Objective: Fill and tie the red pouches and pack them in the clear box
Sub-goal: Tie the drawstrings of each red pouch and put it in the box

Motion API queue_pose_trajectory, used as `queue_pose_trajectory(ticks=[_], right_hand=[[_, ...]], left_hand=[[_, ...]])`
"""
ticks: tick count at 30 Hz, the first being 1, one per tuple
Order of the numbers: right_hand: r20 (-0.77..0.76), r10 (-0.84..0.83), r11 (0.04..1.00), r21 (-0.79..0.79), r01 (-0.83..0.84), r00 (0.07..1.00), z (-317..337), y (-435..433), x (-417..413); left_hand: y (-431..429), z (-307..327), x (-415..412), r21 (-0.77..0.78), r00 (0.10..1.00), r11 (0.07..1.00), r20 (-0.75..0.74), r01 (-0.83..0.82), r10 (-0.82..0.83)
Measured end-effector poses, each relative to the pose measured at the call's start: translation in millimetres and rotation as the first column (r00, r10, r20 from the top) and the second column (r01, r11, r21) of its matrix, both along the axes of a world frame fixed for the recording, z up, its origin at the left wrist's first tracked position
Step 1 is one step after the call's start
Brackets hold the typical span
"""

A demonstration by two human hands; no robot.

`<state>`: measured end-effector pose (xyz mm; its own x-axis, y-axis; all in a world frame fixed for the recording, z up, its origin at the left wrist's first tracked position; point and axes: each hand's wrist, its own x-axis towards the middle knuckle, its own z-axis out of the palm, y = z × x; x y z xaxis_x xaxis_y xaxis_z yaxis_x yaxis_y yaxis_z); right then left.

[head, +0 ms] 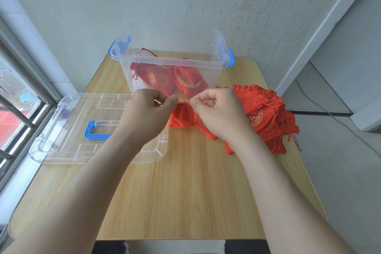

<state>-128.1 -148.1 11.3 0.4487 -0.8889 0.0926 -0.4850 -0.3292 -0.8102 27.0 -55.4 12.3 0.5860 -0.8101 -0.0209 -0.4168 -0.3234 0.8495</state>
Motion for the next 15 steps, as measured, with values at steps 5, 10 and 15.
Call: queue_pose_trajectory(ticks=[5, 10, 15], right_hand=[[-0.016, -0.05, 0.999, -0.01, 0.05, 0.999, -1.9, -0.8, 0.1], [-0.015, -0.091, 0.995, 0.049, 0.092, 0.996, 0.3, 0.4, 3.1], [0.026, -0.084, 0.996, 0.045, 0.082, 0.996, 0.2, 0.1, 3.1]], left_hand=[[-0.2, -0.3, 0.5, -0.018, 0.998, 1.0, -0.069, 0.008, -0.009], [-2.8, -4.6, 0.6, -0.034, 0.962, 0.999, -0.273, 0.001, -0.01], [-4.0, -1.1, -6.6, -0.135, 0.862, 0.99, -0.507, -0.048, -0.027]])
